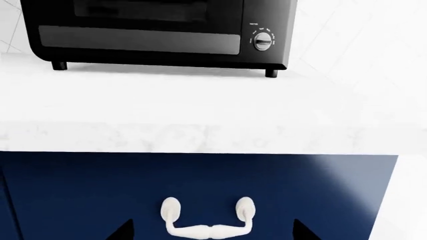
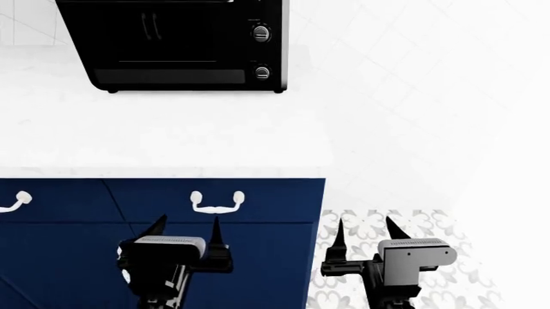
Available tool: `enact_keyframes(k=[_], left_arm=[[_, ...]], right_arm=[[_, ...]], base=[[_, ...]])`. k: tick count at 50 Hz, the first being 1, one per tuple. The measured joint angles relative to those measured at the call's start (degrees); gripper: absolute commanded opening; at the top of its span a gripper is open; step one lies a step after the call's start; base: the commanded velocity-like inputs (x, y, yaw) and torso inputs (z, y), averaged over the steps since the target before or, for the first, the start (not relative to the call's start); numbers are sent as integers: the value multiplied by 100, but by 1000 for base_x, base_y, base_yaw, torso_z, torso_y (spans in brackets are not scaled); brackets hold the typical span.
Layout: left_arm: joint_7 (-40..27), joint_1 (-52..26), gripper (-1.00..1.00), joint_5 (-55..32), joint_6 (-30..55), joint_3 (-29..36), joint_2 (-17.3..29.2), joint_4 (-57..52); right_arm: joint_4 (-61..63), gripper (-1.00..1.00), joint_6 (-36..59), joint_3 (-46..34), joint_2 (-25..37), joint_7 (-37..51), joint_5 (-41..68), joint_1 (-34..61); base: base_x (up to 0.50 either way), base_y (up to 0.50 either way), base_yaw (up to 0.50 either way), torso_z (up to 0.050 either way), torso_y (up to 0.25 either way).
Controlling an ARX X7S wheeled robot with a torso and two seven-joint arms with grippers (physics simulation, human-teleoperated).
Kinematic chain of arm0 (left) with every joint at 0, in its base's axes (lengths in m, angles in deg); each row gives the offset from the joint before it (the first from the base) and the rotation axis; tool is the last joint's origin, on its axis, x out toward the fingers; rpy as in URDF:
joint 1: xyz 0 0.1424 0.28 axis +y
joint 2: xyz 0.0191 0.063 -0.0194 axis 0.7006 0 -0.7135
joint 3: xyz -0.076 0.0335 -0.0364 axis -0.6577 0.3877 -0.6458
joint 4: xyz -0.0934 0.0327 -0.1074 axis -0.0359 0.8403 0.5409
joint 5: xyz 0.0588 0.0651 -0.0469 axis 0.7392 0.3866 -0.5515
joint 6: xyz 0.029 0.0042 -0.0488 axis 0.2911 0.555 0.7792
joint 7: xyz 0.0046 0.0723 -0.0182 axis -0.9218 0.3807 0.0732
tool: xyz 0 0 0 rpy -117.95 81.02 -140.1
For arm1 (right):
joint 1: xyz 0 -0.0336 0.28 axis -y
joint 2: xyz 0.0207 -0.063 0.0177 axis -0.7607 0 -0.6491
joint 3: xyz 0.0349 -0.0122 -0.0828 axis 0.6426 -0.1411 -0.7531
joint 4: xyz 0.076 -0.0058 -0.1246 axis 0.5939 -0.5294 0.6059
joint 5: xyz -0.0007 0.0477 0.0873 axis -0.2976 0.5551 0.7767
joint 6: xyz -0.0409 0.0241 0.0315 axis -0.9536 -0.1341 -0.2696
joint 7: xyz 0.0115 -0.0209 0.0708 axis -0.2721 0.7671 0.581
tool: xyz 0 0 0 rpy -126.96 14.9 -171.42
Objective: Open the toaster oven door.
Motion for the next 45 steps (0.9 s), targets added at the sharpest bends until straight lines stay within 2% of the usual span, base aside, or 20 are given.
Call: enact_keyframes(k=[13, 30, 35, 45], left_arm=[[-91, -864, 100, -350, 1354, -126, 355, -862], [-104, -2660, 100, -866, 3195, -326, 774, -1265], [-119, -2945, 100, -912, 3450, -332, 857, -1282], [-156, -3193, 100, -977, 3736, -330, 946, -1375]], right_arm=[[642, 100, 1060, -65, 331, -47, 73, 792], [898, 100, 2373, -118, 585, -227, 249, 2305], [890, 100, 2583, -115, 605, -261, 314, 2584], [907, 100, 2821, -78, 627, -274, 427, 2829]], base=[[0, 0, 0, 50, 0], [0, 0, 0, 50, 0], [0, -35, 0, 0, 0], [0, -325, 0, 0, 0]])
